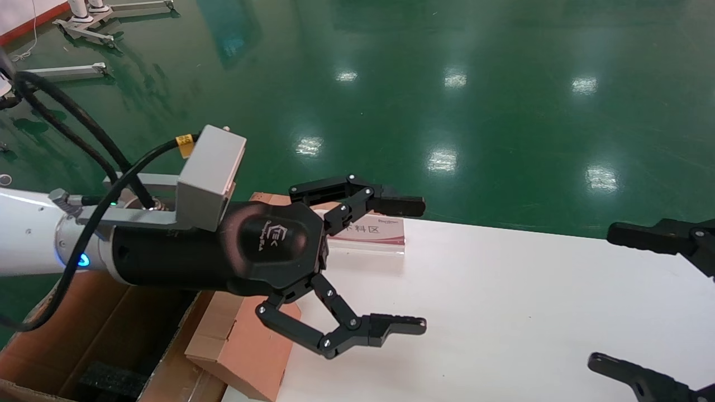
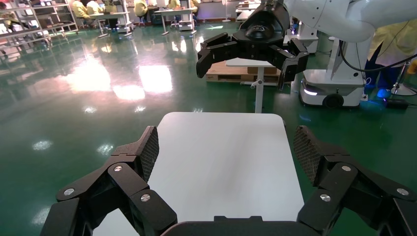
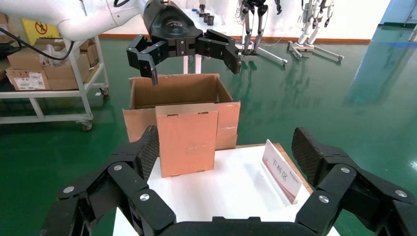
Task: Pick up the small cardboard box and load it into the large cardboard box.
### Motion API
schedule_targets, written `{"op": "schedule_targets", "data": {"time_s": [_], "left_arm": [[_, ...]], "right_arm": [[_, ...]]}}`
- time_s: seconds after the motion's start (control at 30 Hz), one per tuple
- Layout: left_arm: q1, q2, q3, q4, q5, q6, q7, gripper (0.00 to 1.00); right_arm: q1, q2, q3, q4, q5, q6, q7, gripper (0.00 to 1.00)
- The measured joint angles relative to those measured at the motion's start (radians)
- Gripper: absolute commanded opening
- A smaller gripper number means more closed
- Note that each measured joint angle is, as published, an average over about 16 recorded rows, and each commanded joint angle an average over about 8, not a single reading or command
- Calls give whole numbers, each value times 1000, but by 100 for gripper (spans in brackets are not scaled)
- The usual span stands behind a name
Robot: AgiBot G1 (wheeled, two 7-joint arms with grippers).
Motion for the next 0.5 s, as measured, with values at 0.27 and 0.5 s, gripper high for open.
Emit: {"op": "schedule_targets", "data": {"time_s": [0.27,0.5], "left_arm": [[-1,-1,1,-1,4,-1,-1,100],[-19,-14,18,-14,45,-6,-27,100]], "right_arm": [[0,0,0,0,0,0,0,100],[0,0,-1,-1,0,0,0,100]]}}
